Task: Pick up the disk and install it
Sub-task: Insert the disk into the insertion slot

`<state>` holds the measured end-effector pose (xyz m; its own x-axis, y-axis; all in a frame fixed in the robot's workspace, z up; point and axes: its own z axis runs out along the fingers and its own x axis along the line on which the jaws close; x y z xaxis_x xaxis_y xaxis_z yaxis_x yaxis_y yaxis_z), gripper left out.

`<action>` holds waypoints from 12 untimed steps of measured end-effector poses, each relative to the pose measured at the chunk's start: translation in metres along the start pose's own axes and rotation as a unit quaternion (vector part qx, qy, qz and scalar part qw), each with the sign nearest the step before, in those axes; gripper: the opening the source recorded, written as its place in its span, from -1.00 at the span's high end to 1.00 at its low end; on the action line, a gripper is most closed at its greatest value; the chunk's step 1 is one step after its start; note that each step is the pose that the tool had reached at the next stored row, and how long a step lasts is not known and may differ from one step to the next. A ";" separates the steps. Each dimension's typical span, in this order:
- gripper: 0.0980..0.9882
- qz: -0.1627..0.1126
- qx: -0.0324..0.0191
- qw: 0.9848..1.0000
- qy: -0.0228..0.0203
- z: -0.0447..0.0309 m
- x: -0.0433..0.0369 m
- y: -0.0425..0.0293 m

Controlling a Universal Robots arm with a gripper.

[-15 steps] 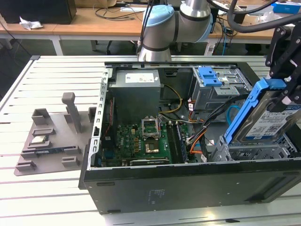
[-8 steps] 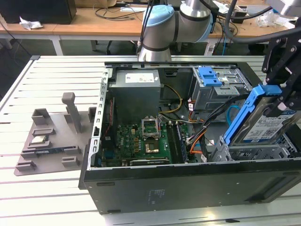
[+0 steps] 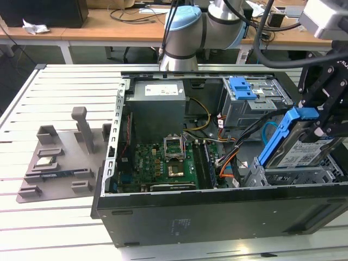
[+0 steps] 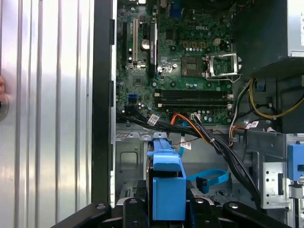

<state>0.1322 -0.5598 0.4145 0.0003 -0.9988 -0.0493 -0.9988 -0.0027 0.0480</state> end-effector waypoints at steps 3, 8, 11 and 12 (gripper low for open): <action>0.40 0.000 0.000 1.000 0.000 0.0047 0.0002 -0.0002; 0.40 -0.001 0.000 1.000 0.000 0.0171 0.0008 -0.0008; 0.40 -0.001 0.000 1.000 0.000 0.0210 0.0010 -0.0010; 0.40 -0.001 0.000 1.000 0.000 0.0228 0.0011 -0.0011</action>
<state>0.1322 -0.5598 0.3917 0.0028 -0.9988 -0.0491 -0.9988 -0.0052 0.0479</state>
